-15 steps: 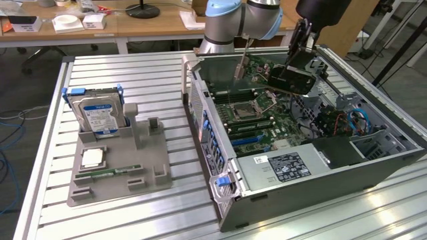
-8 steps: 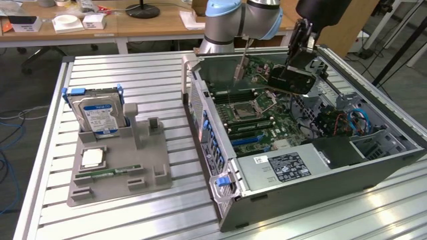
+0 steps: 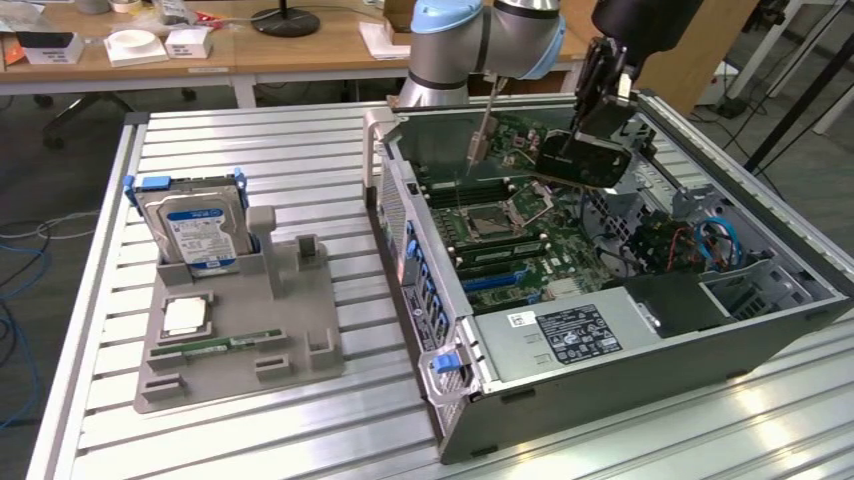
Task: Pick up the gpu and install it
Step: 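Insert the gpu into the slot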
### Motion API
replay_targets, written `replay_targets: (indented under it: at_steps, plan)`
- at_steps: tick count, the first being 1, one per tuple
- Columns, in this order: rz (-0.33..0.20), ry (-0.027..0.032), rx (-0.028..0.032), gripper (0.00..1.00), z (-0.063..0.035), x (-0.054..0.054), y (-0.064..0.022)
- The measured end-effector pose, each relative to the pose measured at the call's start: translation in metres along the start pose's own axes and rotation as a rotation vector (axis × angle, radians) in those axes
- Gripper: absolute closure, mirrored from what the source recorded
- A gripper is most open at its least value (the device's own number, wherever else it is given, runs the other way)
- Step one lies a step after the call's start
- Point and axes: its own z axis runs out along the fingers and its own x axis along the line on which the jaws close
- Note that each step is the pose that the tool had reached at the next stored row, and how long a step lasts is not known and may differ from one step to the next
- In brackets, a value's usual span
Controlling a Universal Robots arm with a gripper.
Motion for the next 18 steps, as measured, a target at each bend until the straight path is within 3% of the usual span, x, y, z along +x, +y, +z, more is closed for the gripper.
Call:
replay_targets:
  at_steps: [18]
  plan:
    - [-0.133,0.0095,-0.0023,0.74,0.0000,0.0000,0.0000]
